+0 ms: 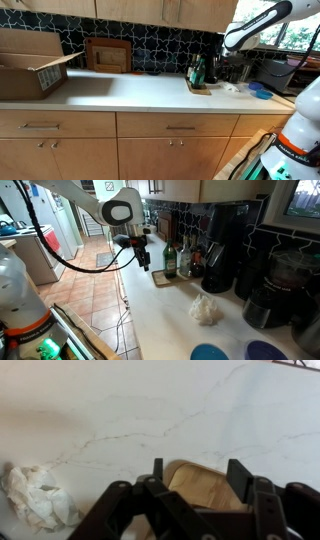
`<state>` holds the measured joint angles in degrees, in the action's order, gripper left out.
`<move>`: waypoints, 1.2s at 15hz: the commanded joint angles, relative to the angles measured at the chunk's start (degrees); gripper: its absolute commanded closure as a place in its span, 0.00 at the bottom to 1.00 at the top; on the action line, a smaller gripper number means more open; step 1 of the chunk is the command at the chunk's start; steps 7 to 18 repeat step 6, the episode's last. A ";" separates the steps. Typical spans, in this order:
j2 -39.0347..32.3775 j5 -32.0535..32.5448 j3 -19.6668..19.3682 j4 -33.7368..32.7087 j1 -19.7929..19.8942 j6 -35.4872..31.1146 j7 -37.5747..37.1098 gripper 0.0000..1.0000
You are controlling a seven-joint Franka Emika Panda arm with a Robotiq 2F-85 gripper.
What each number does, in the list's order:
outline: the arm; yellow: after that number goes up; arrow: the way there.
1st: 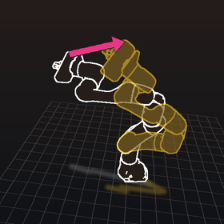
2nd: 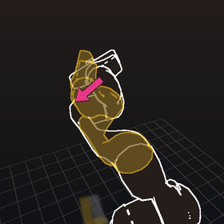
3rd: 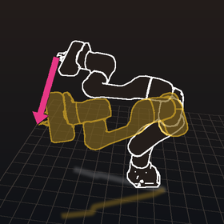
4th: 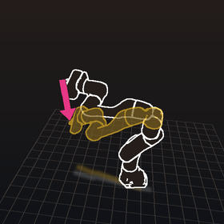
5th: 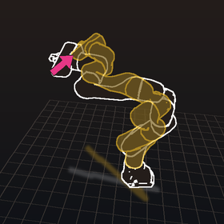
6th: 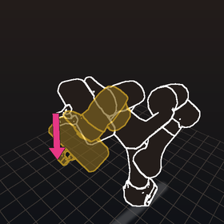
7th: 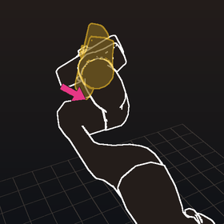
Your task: Slide the sauce tray by holding the bottom left corner and rotating it anticlockwise
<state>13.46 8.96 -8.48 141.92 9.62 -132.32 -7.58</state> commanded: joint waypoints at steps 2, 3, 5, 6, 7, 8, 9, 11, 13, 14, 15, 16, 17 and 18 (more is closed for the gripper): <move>1.08 -2.06 0.37 0.50 0.16 0.89 2.07 0.00; 1.27 -2.23 0.39 0.63 0.15 0.89 2.30 0.11; 1.21 -2.20 0.43 0.43 0.15 0.89 2.29 0.00; 1.17 -2.19 0.43 0.42 0.15 0.89 2.29 0.00; 1.17 -2.19 0.43 0.42 0.15 0.89 2.29 0.00; 1.17 -2.19 0.43 0.42 0.15 0.89 2.29 0.00; 1.17 -2.19 0.43 0.42 0.15 0.89 2.29 0.00; 1.17 -2.19 0.43 0.42 0.15 0.89 2.29 0.00; 1.17 -2.19 0.43 0.42 0.15 0.89 2.29 0.00; 1.17 -2.19 0.43 0.42 0.15 0.89 2.29 0.00; 1.17 -2.19 0.43 0.42 0.15 0.89 2.29 0.00; 1.17 -2.19 0.43 0.42 0.15 0.89 2.29 0.00; 1.17 -2.19 0.43 0.42 0.15 0.89 2.29 0.00; 1.17 -2.19 0.43 0.42 0.15 0.89 2.29 0.00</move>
